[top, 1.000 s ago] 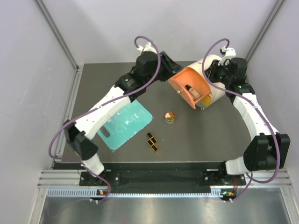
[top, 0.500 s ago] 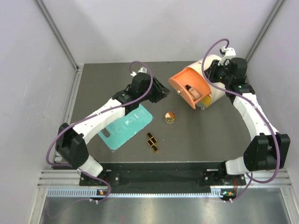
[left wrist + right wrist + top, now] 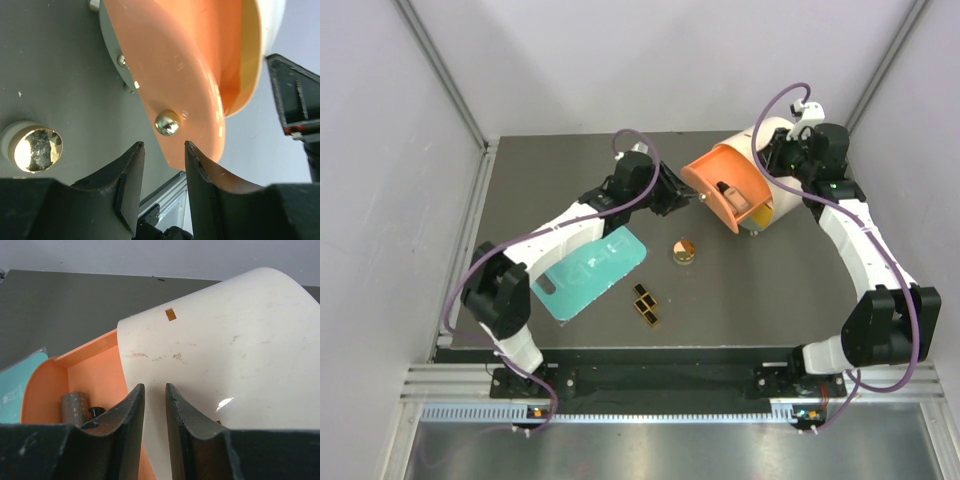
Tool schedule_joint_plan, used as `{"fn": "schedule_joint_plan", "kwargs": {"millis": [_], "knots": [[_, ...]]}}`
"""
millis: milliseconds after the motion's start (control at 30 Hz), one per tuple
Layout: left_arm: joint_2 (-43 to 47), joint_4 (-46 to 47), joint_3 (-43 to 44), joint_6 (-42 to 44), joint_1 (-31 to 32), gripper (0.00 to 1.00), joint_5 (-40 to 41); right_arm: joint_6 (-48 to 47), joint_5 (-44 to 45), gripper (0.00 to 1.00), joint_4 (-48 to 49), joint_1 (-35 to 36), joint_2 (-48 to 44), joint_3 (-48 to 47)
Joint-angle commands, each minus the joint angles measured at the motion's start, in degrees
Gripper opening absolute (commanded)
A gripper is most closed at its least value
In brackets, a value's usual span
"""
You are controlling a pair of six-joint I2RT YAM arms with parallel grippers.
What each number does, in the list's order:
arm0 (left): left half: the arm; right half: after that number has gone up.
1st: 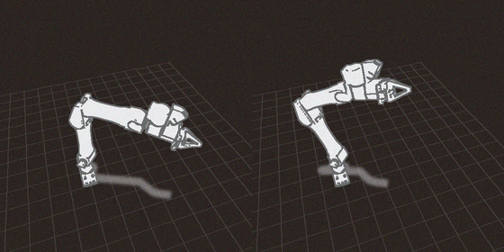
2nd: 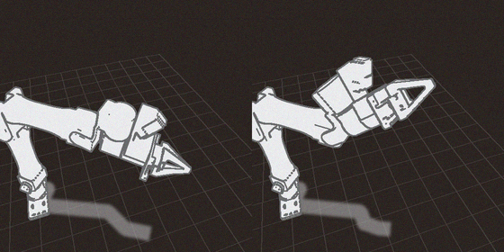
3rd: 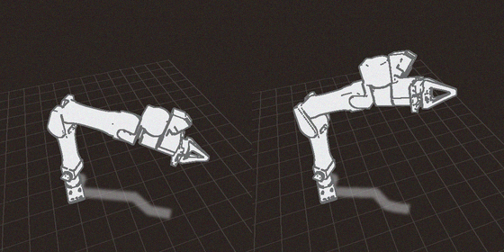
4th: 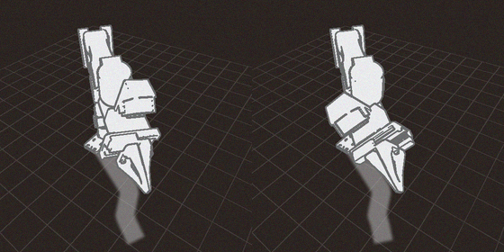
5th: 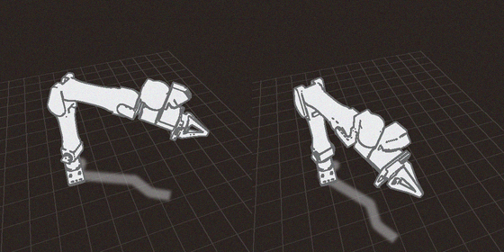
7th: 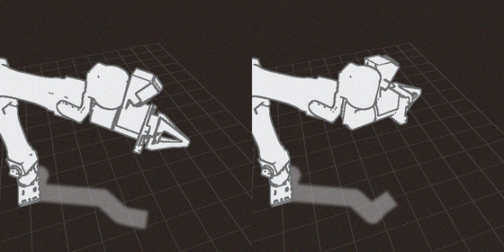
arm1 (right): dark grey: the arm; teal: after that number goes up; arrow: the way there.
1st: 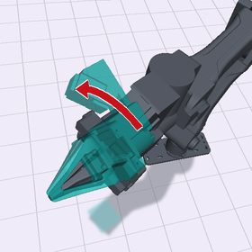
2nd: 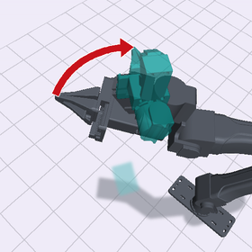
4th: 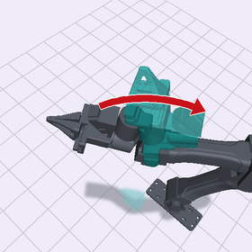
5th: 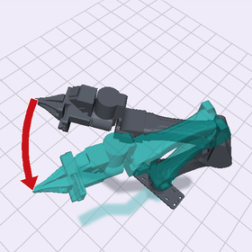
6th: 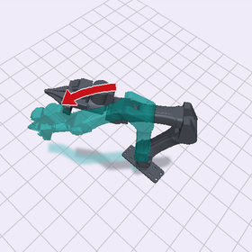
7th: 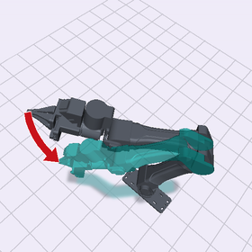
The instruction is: Organize the makeup
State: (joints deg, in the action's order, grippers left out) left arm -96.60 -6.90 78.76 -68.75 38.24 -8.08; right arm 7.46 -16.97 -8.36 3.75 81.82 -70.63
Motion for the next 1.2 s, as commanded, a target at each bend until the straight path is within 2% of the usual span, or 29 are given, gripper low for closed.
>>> {"fn": "schedule_joint_plan", "kwargs": {"millis": [0, 567, 1167], "knots": [[-2.54, 2.94, 4.03, 1.51, -0.09, 0.43, -2.73, -1.4, 2.73, 0.25, -20.73, 0.56, 5.1, 4.19], [-10.62, 2.85, 11.59, 2.57, 0.26, 0.43, -5.63, -2.28, 2.82, 0.26, -21.87, 0.56, 5.81, 3.48], [-20.64, 3.82, 24.15, 0.55, 2.81, 0.43, -8.18, -2.28, 3.09, 0.26, -22.14, 0.56, 5.28, 4.27]]}}
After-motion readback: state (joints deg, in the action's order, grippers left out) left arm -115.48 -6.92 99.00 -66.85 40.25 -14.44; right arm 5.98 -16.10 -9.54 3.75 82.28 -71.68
